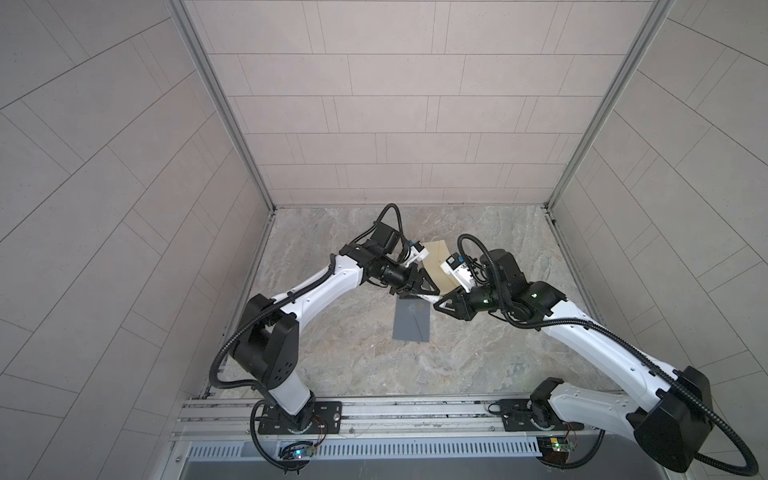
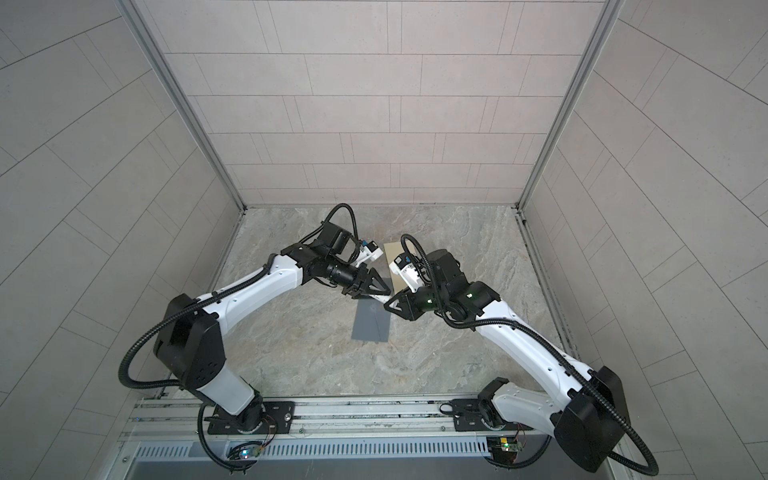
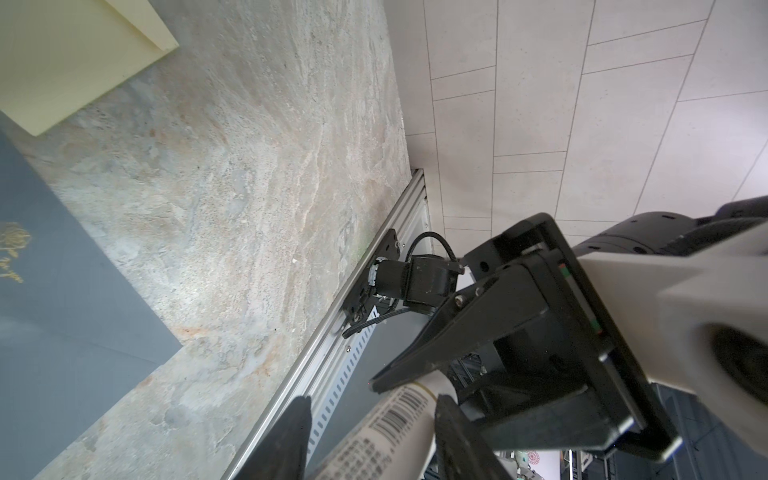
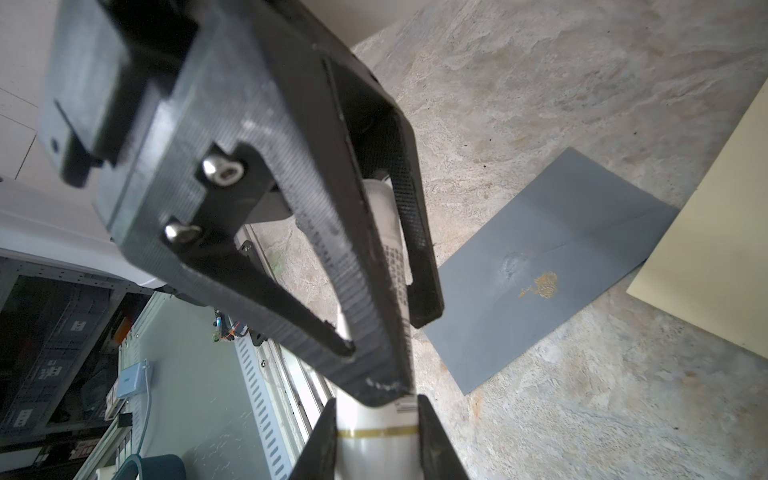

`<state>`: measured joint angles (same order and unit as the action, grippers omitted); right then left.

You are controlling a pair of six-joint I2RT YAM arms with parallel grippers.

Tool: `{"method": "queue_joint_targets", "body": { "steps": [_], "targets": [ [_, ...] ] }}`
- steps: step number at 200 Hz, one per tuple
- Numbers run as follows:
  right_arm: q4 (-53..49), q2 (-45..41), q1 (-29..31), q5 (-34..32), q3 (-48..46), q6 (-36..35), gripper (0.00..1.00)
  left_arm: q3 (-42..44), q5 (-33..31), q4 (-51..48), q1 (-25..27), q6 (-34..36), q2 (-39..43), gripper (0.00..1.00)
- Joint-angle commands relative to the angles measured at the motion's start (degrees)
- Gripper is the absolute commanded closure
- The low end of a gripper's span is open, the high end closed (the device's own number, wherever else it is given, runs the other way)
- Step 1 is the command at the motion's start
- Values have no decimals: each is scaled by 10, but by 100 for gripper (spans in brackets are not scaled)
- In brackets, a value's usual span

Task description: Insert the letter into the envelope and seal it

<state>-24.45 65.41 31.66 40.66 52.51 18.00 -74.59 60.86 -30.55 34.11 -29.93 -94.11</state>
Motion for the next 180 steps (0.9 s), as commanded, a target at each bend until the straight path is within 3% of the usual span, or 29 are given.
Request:
{"method": "queue_joint_targets", "body": {
  "steps": [1, 98, 145, 171, 180],
  "targets": [
    [112, 22, 9, -40, -10, 34, 100, -13, 45, 5, 24, 6, -2, 48],
    [228, 83, 33, -72, -21, 92, 100, 25, 59, 82, 30, -48, 12, 48],
    [237, 97, 40, -93, -21, 102, 100, 32, 61, 110, 28, -65, 15, 48],
    [211, 81, 34, -141, -39, 97, 100, 62, -32, 149, -19, -112, 32, 45],
    [206, 70, 27, -153, -50, 100, 100, 96, -51, 215, -50, -178, 44, 42]
  ]
}}
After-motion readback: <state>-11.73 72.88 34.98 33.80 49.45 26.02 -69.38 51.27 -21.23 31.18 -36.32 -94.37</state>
